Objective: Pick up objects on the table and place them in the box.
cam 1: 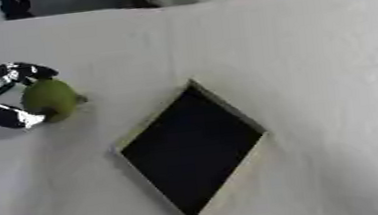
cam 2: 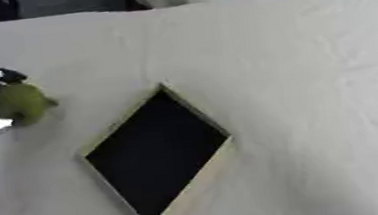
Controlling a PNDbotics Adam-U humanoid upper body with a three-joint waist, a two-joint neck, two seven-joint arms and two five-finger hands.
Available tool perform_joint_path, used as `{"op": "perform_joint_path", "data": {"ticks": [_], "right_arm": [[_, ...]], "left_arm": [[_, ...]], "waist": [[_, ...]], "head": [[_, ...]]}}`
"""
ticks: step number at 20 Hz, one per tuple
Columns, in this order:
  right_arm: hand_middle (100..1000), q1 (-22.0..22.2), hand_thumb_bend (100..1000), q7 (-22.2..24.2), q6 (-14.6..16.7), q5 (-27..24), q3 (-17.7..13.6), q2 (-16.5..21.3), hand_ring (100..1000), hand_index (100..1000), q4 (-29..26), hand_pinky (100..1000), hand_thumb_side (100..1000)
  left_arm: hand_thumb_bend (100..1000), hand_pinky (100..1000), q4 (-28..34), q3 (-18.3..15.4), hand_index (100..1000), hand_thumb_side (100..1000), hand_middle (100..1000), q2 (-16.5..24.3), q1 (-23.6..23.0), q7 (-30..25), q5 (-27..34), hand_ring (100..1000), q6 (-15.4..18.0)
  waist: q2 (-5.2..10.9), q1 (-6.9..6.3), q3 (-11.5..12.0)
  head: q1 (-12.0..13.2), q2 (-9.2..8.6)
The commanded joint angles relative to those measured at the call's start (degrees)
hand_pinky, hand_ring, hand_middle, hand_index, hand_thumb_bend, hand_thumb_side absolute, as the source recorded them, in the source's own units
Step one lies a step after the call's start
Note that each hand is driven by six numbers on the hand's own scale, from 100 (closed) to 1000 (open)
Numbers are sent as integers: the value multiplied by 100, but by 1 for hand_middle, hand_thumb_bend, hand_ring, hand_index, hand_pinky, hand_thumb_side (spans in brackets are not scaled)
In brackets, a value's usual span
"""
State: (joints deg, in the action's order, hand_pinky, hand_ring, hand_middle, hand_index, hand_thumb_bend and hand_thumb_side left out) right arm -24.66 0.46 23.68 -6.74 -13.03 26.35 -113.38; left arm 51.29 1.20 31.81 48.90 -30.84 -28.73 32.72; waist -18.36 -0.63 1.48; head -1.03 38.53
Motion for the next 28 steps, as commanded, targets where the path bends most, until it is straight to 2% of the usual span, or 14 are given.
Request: {"op": "perform_joint_path", "data": {"ticks": [1,6,8,10,13,17,21,25,28], "right_arm": [[484,-45,100,13,-1,-40,-32,79,830,689,-121,846,236],[484,-27,100,5,-1,-40,-39,96,829,690,-121,846,234],[485,-24,100,3,0,-40,-39,99,829,690,-121,846,233],[485,-22,100,2,1,-40,-38,101,827,690,-121,845,230],[485,-17,100,-7,6,-42,-39,113,825,690,-121,845,227],[486,-20,100,-11,13,-50,-27,128,824,690,-121,844,224],[486,-13,100,-10,19,-51,-22,142,822,690,-121,844,221],[488,-17,100,-24,21,-47,-30,153,818,690,-121,842,215],[488,-24,100,-54,29,-32,-41,179,815,690,-121,841,203]], "left_arm": [[151,359,107,-83,603,100,415,131,97,-777,13,490,1070],[170,277,511,-173,539,100,374,240,105,-309,-196,431,1115],[185,275,700,-204,541,100,375,261,103,-126,-291,429,1147],[256,276,815,-193,542,100,386,265,102,62,-396,423,1169],[296,282,1162,-121,546,100,388,252,191,337,-531,419,1326],[320,285,1668,263,545,100,386,169,337,791,-751,414,1583],[338,295,1873,610,550,100,389,31,547,1130,-949,416,1803],[316,288,2007,880,550,100,388,-248,739,1208,-938,414,1914],[263,268,2110,1097,548,100,387,-579,843,1065,-772,404,1924]], "waist": [[102,-11,0],[117,-19,13],[122,-19,19],[127,-19,20],[141,-20,28],[160,-24,36],[175,-31,43],[187,-38,56],[200,-38,71]], "head": [[8,-21],[-13,-6],[-19,-3],[-18,1],[-12,12],[4,35],[3,74],[-24,120],[-54,153]]}}
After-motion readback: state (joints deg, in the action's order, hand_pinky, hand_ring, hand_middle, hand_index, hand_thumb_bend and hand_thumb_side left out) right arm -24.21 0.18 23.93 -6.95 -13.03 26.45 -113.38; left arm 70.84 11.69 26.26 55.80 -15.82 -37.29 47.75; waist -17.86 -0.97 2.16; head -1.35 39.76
